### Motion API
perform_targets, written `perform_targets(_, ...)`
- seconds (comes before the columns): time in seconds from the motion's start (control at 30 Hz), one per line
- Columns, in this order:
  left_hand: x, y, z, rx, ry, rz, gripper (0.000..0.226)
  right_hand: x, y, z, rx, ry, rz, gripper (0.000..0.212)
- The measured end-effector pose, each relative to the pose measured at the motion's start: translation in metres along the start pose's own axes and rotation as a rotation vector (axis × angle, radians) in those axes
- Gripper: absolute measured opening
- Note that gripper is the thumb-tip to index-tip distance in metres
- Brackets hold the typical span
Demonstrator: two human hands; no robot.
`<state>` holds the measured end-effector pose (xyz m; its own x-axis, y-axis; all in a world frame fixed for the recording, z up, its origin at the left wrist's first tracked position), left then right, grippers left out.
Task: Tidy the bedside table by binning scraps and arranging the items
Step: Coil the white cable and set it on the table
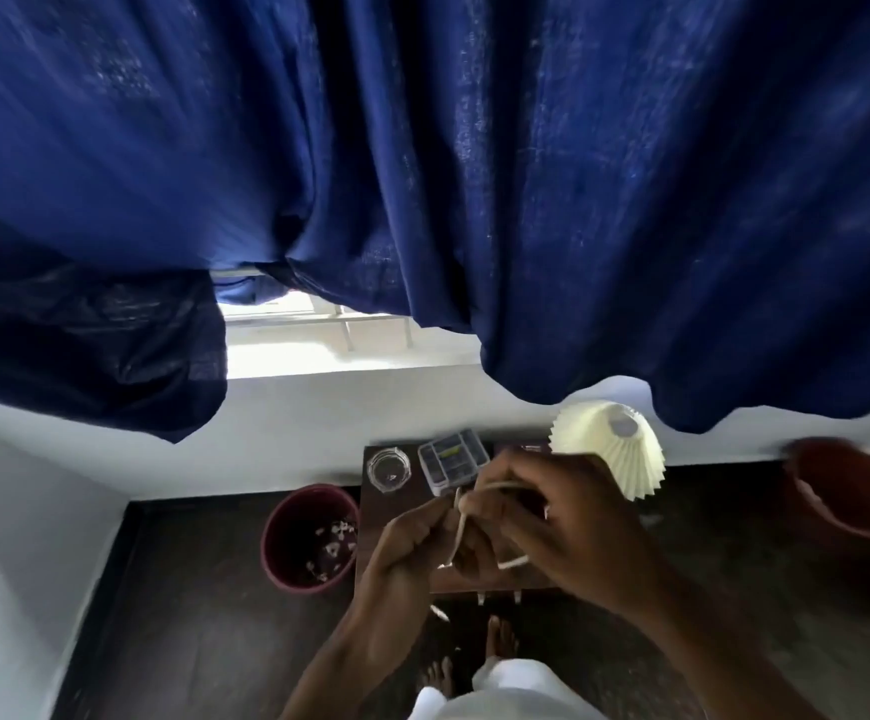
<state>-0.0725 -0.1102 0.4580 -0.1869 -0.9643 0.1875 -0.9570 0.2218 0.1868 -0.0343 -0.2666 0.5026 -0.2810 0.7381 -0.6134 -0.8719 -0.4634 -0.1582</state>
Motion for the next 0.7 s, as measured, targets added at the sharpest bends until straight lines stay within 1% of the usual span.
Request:
perform_targets(0.1, 0.008, 0.004, -0.015, -0.048, 0.153, 0.142, 0.034, -0.015, -0.011, -0.01, 0.055, -0.139, -0.126, 0.025)
perform_targets(0.2, 0.016, 0.003, -0.027, -0.05, 0.211, 0.222, 0.035, -0.014, -0.012, -0.029, 0.183, -0.33, -0.111, 0.026)
perform_targets(0.3, 0.03, 0.001, -0.032, -0.011, 0.177, 0.235, 0.033, 0.007, 0.01, -0.042, 0.298, -0.566, -0.09, 0.021)
perform_targets(0.33, 0.033, 0.0, -0.03, -0.002, 0.164, 0.234, 0.033, 0.019, 0.018, -0.043, 0.356, -0.586, -0.088, 0.019)
perform_targets(0.4, 0.041, -0.003, -0.025, 0.035, 0.111, 0.225, 0.034, 0.038, 0.039, -0.041, 0.412, -0.591, -0.038, 0.025)
perform_targets(0.43, 0.047, -0.006, -0.021, 0.058, 0.043, 0.178, 0.036, 0.04, 0.05, -0.038, 0.43, -0.613, 0.015, 0.032)
perform_targets(0.47, 0.053, -0.009, -0.016, 0.087, -0.041, 0.11, 0.039, 0.039, 0.064, -0.041, 0.449, -0.573, 0.096, 0.039)
perform_targets(0.5, 0.057, -0.012, -0.011, 0.117, -0.152, 0.039, 0.04, 0.035, 0.08, -0.042, 0.422, -0.497, 0.176, 0.041)
perform_targets(0.53, 0.06, -0.016, -0.006, 0.148, -0.268, -0.018, 0.041, 0.032, 0.094, -0.04, 0.375, -0.39, 0.271, 0.036)
perform_targets(0.57, 0.064, -0.018, -0.001, 0.176, -0.388, -0.064, 0.044, 0.023, 0.106, -0.037, 0.321, -0.336, 0.3, 0.026)
perform_targets(0.6, 0.069, -0.02, 0.004, 0.186, -0.493, -0.087, 0.045, 0.014, 0.109, -0.035, 0.323, -0.277, 0.259, 0.016)
perform_targets(0.63, 0.076, -0.02, 0.006, 0.194, -0.585, -0.101, 0.041, -0.003, 0.117, -0.035, 0.285, -0.269, 0.07, 0.011)
perform_targets(0.67, 0.084, -0.019, 0.01, 0.205, -0.652, -0.109, 0.034, -0.021, 0.121, -0.034, 0.203, -0.195, -0.013, 0.016)
perform_targets(0.7, 0.093, -0.017, 0.011, 0.228, -0.702, -0.115, 0.03, -0.038, 0.122, -0.028, 0.128, -0.074, -0.036, 0.019)
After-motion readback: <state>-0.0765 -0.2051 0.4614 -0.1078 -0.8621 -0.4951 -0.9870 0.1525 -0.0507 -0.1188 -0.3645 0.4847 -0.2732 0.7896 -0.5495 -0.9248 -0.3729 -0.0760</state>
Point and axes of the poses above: each hand's wrist, its own y-axis away from the middle knuckle, its own x-axis out of the palm, z = x × y, the point moved 2 cm from there along -y, towards the middle knuckle, and after that the axes turned 6 degrees about z, right-handed, at the moved point
